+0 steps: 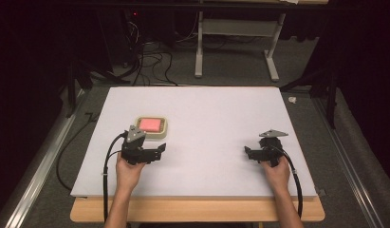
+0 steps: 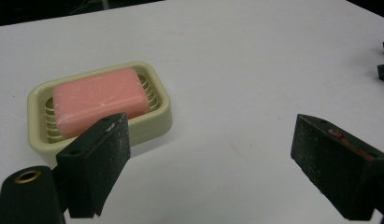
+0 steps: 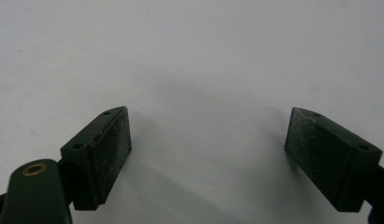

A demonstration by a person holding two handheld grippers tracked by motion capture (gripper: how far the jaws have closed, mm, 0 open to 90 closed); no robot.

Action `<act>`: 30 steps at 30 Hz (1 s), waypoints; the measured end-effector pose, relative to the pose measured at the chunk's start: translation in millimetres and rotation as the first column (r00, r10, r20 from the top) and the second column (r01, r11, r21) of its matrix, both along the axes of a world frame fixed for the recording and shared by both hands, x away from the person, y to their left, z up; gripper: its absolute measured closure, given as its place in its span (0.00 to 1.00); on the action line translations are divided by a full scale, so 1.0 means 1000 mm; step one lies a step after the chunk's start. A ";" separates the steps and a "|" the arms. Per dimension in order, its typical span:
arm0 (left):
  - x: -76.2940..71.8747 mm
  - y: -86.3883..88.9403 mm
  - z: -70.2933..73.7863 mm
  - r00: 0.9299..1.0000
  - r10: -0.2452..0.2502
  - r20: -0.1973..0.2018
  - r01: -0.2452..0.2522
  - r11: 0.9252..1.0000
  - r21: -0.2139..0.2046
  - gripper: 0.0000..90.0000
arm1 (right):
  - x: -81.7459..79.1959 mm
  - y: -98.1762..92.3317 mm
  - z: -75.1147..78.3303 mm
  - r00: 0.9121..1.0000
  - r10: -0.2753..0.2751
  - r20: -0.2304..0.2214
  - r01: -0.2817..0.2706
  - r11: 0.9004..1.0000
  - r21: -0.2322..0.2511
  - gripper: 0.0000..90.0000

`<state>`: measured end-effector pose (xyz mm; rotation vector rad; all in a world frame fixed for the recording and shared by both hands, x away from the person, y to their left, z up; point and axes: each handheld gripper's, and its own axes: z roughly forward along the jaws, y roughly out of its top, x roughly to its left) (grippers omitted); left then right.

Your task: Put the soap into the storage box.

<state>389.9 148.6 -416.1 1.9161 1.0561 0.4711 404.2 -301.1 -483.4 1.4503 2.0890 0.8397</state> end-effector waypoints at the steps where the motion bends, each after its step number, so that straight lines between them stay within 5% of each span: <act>1: -0.001 -0.001 0.000 1.000 -0.002 -0.001 0.002 1.000 -0.001 0.14 | 0.000 0.000 0.000 1.000 0.001 0.000 -0.001 1.000 0.000 0.17; 30: -0.008 -0.027 -0.007 0.995 -0.092 -0.028 0.092 0.996 0.011 0.14 | 0.000 0.000 0.000 1.000 0.000 0.000 0.000 1.000 0.000 0.17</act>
